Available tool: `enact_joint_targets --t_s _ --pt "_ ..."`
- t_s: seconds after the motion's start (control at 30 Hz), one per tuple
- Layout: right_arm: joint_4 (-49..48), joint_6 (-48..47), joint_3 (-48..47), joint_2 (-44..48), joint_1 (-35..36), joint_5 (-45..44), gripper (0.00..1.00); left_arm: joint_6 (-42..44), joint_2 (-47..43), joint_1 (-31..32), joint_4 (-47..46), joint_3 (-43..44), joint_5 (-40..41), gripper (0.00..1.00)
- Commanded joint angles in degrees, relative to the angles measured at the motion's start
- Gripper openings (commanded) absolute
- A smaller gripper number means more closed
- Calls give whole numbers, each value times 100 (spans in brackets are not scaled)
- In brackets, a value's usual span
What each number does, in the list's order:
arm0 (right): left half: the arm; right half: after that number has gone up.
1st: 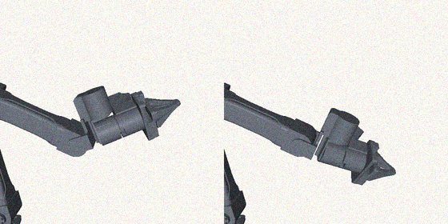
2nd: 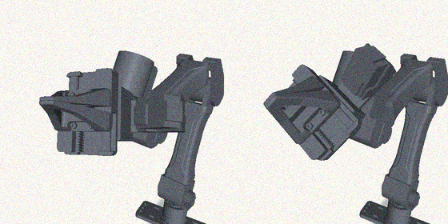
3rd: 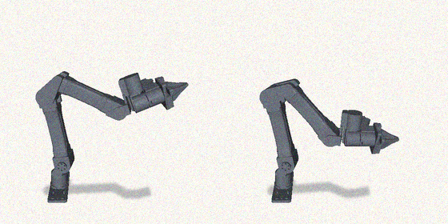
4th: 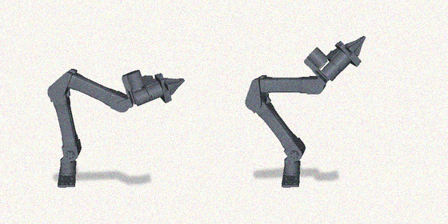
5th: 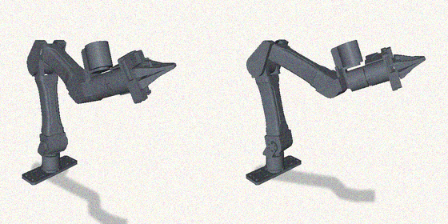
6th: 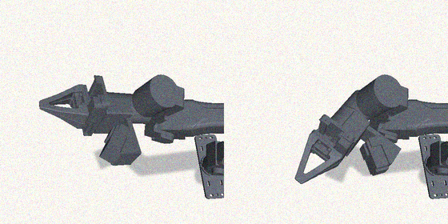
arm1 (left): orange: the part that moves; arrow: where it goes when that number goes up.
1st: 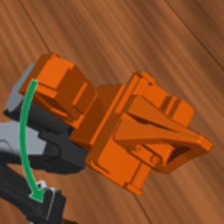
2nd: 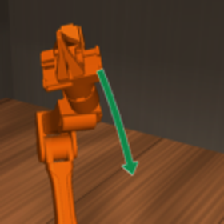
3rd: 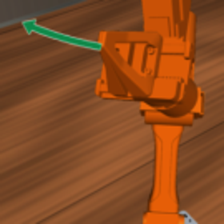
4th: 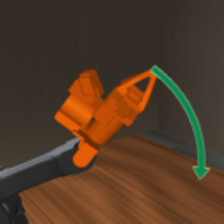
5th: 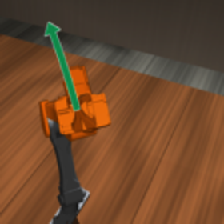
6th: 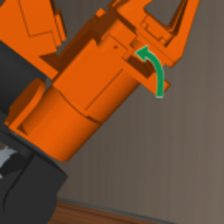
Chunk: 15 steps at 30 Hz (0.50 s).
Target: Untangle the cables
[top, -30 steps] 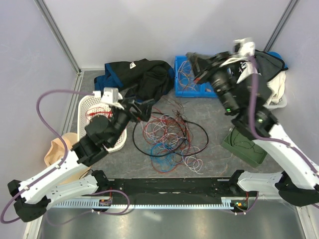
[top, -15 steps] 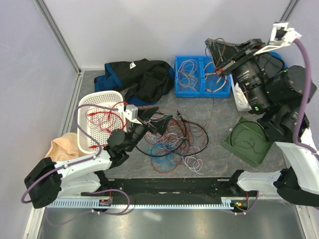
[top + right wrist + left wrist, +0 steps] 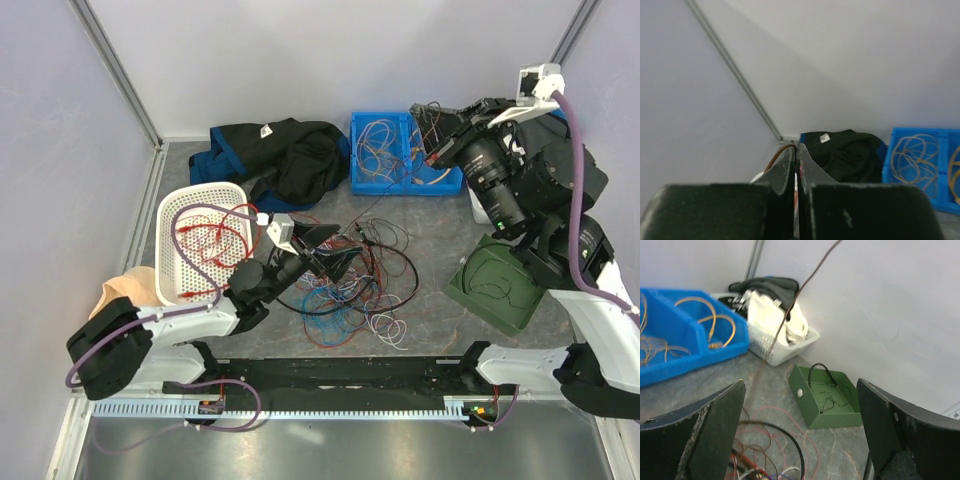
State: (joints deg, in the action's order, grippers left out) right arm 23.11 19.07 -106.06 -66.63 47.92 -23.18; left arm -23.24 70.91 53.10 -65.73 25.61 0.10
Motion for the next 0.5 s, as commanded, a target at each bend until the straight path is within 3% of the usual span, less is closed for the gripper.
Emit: enact_joint_targets --t_s 0.0,0.03,0.13,0.27,0.47 --pt "167 -325 506 141 7 -1230 0 -803 -542 7 1410 -12 779 99" --pt "193 -368 612 176 -2 -1442 0 -1179 -866 7 2363 -47 964 99" --pt "272 -273 1034 273 -256 -1795 0 -1899 -1516 7 3581 -213 1632 100" --pt "422 341 1945 563 -1229 -1577 0 -2456 -2307 7 5120 -416 2178 100" --pt "440 650 3028 1283 -2215 -1584 0 -2685 -3013 -1 5589 -741 2223 100"
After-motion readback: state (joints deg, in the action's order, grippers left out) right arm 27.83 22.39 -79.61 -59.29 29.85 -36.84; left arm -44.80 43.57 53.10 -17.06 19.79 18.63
